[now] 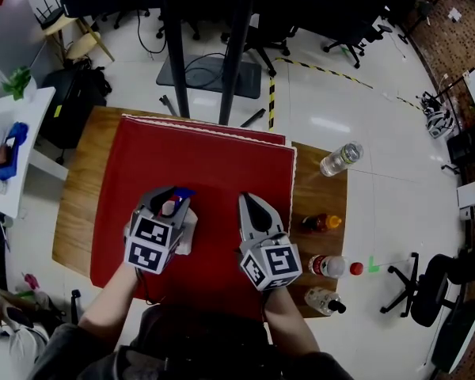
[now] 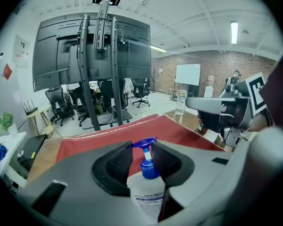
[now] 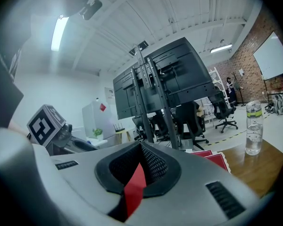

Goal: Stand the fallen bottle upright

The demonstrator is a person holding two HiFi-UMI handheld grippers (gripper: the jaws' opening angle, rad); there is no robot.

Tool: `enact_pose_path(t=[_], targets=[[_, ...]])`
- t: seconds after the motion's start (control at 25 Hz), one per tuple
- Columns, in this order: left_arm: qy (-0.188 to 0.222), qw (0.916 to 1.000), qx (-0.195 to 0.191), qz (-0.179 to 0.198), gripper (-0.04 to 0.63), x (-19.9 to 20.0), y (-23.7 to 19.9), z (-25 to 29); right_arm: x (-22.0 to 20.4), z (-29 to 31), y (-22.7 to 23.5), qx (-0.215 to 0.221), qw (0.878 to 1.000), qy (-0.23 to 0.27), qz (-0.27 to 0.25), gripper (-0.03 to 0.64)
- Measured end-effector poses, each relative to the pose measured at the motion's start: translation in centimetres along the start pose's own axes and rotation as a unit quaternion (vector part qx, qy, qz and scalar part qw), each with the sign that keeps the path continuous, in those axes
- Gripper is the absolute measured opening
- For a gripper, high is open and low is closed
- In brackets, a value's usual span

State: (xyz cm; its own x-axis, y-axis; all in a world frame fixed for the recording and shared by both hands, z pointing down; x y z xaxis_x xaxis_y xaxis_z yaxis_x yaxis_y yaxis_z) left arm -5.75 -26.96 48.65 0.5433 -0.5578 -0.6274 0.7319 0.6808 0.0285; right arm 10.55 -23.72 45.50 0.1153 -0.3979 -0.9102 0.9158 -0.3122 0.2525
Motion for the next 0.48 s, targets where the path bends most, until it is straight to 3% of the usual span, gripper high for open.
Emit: enact_pose_path(t=[0.32,0.48], targets=[[0.112,0.9931,0.034,0.014,0.16,0.7,1.8,-4.3,0.2,-1.6,-1.2,-0.001,1.0,0.005,-0.009,0.0],[0.13,0.9906,0.042,0.01,0.16,-0.5,2.7,-4.4,0.0,-2.5,-1.9,0.0,1.0,0.007,-0.013,0.0]])
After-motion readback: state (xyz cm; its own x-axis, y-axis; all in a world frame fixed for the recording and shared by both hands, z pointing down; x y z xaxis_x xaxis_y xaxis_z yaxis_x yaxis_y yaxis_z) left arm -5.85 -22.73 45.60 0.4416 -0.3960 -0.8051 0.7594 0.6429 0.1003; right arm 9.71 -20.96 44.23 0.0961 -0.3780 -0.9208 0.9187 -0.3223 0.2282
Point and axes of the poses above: the fingertips, and each gripper's own axes: z forward along the fingers, y to its right, x out of its top, the point moved 4 cm from there along -z, backward along the fingers, and after that the axes turned 14 degrees about -y, right-handed, at the moved point
